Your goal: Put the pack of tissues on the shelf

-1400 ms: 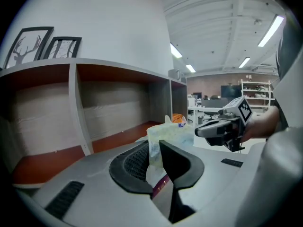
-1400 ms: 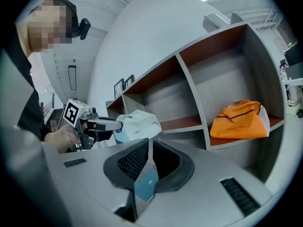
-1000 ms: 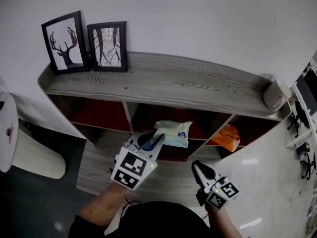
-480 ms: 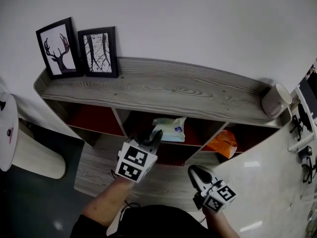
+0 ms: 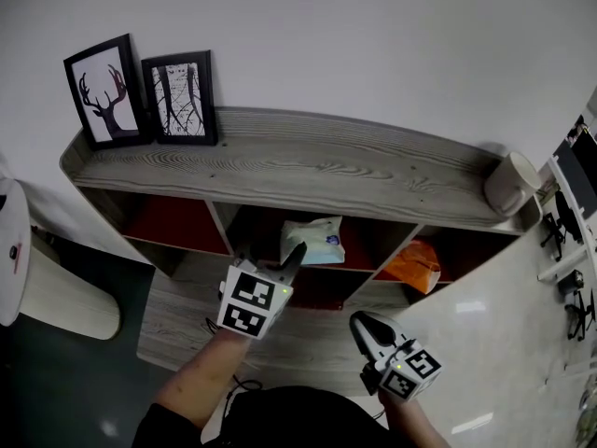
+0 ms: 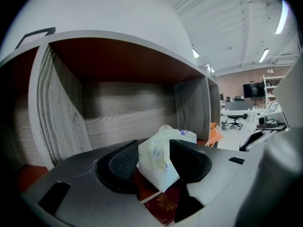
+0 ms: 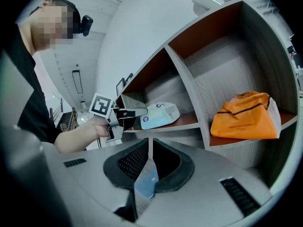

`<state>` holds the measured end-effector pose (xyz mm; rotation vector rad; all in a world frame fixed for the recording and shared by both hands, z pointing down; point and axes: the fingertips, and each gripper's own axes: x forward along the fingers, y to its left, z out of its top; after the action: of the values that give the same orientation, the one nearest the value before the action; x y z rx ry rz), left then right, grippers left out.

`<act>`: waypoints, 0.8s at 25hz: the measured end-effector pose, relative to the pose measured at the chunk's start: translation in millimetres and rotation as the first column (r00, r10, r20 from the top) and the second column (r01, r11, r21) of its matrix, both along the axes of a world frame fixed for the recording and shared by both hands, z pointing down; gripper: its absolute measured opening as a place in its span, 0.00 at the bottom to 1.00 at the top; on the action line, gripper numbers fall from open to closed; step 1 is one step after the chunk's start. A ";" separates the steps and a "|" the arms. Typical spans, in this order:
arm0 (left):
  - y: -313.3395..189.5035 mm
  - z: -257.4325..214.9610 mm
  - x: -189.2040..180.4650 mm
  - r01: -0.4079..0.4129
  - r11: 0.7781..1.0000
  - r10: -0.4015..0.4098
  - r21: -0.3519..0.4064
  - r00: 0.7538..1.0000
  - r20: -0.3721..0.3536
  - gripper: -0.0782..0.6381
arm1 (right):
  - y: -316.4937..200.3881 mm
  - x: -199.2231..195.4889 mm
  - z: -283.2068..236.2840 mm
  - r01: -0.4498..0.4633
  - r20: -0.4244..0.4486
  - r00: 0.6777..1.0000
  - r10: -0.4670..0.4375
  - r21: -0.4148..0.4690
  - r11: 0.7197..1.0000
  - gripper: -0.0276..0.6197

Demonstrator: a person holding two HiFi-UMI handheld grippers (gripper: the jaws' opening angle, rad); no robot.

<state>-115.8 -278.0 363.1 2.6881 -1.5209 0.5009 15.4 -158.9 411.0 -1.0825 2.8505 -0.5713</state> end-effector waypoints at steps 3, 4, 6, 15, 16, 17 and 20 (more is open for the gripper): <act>9.0 -3.1 -2.0 -0.005 1.000 0.005 0.008 1.000 -0.013 0.41 | 4.1 -2.7 -2.8 0.000 0.006 1.000 -0.001 0.005 1.000 0.10; 13.1 -5.2 -2.9 -0.007 1.000 0.007 0.014 1.000 -0.019 0.41 | 5.4 -4.4 -3.5 0.002 0.004 1.000 -0.002 0.001 1.000 0.10; 22.6 -9.7 -5.0 -0.010 1.000 0.011 0.024 0.999 -0.034 0.41 | 8.5 -8.7 -3.9 0.008 -0.011 1.000 -0.008 -0.023 1.000 0.10; 81.7 -16.6 -8.6 -0.051 0.998 0.054 0.023 0.986 -0.159 0.41 | 16.8 -23.3 -22.4 0.053 -0.009 0.999 -0.053 0.003 0.999 0.10; 88.0 -17.8 -9.1 -0.053 0.998 0.057 0.025 0.982 -0.177 0.41 | 17.2 -22.3 -21.6 0.058 -0.018 0.998 -0.058 0.013 0.998 0.10; 94.0 -19.1 -9.8 -0.054 0.998 0.058 0.029 0.980 -0.193 0.41 | 17.5 -21.4 -21.4 0.063 -0.025 0.998 -0.063 0.022 0.998 0.10; 110.7 -23.1 -13.2 -0.051 0.998 0.058 0.037 0.971 -0.233 0.40 | 18.2 -22.5 -28.3 0.072 -0.014 0.997 -0.071 0.031 0.997 0.10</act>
<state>-128.9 -167.3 340.0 2.7019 -1.4055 0.1543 -7.1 -140.7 382.7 -0.9869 2.9089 -0.5233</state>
